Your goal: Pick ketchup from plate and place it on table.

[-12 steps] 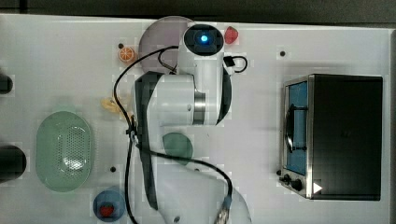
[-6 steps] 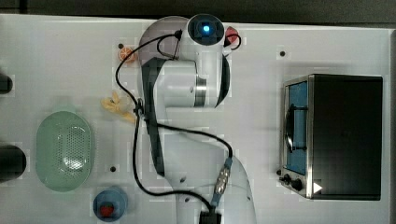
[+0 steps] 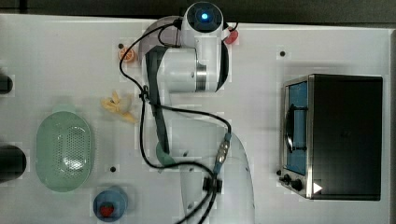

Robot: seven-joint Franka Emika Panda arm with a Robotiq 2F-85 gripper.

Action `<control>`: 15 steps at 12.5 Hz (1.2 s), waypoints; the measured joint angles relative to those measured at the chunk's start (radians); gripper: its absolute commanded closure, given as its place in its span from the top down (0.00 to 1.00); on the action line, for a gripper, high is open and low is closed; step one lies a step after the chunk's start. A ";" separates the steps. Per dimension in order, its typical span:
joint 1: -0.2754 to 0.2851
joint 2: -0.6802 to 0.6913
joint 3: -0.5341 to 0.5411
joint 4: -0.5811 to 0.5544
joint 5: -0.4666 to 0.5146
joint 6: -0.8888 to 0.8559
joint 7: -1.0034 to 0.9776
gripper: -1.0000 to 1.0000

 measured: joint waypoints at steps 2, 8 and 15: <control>0.002 0.065 -0.006 0.020 0.000 0.054 -0.020 1.00; 0.010 0.185 -0.013 0.044 -0.027 0.164 -0.034 1.00; 0.025 0.184 -0.022 0.068 -0.033 0.197 -0.044 0.60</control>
